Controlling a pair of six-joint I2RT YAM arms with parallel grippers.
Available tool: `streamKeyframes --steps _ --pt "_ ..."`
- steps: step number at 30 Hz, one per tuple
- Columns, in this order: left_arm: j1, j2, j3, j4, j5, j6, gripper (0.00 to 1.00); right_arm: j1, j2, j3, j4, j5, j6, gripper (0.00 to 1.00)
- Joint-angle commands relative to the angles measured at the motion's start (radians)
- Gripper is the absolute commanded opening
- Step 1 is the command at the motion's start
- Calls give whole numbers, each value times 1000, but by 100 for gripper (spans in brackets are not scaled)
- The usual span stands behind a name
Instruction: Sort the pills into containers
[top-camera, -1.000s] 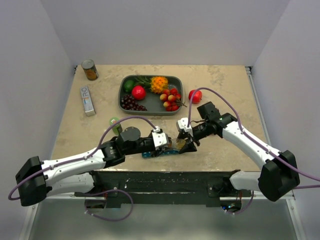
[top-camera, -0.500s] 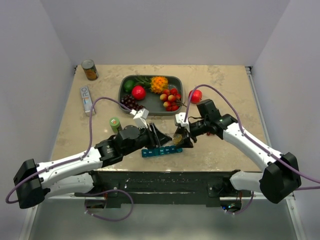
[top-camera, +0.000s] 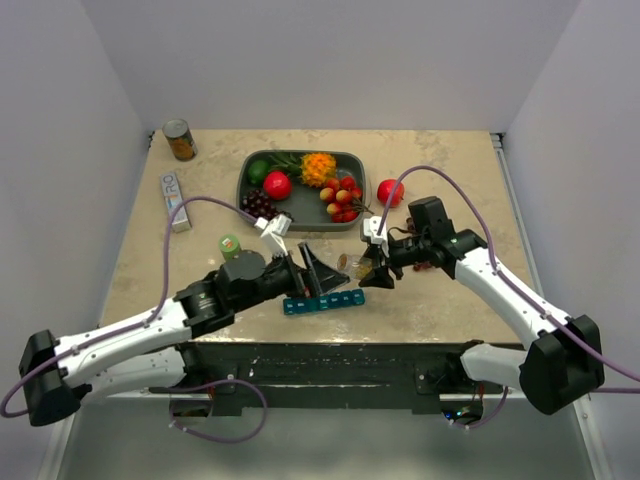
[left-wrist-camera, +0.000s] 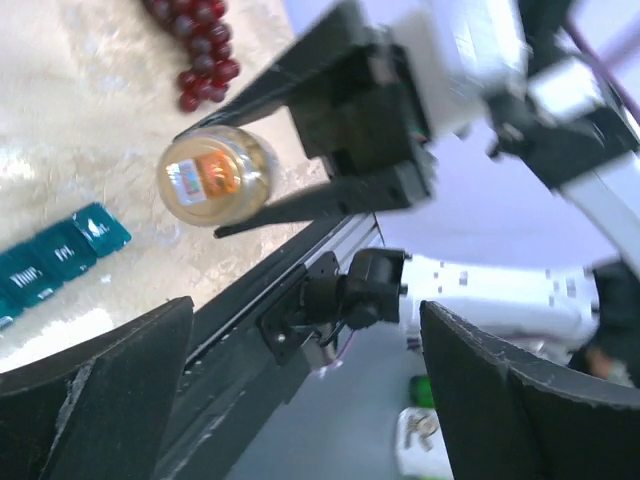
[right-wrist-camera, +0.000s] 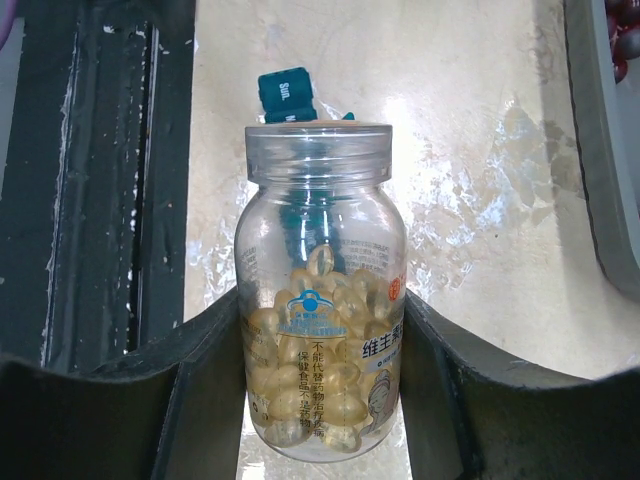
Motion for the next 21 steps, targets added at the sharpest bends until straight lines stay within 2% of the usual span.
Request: streamKeyframes --steps 1,2,4,5,7,8,11,16,21 --pt "7 -163 -64 -5 127 390 99 -7 -20 34 -4 -22 -30 0" --pt "7 -185 -80 -16 229 570 95 -10 -22 37 -25 -28 -42 0" --pt "7 -234 -99 -16 366 729 90 -16 -25 42 -58 -45 -94 0" --pt "7 -248 -110 -59 412 883 90 -16 -28 44 -91 -71 -117 0" --pt "7 -274 -114 -79 408 1019 90 -16 -26 42 -131 -96 -194 0" --pt "7 -278 -128 -64 389 1143 90 -15 -26 41 -159 -117 -214 0" --pt "7 -240 -139 63 334 1372 93 -15 -33 19 -174 -133 -274 0" --pt "7 -20 -30 194 352 1521 91 -16 -52 2 -179 -130 -294 0" --pt "7 122 18 237 369 1556 88 -26 -63 -2 -181 -133 -297 0"
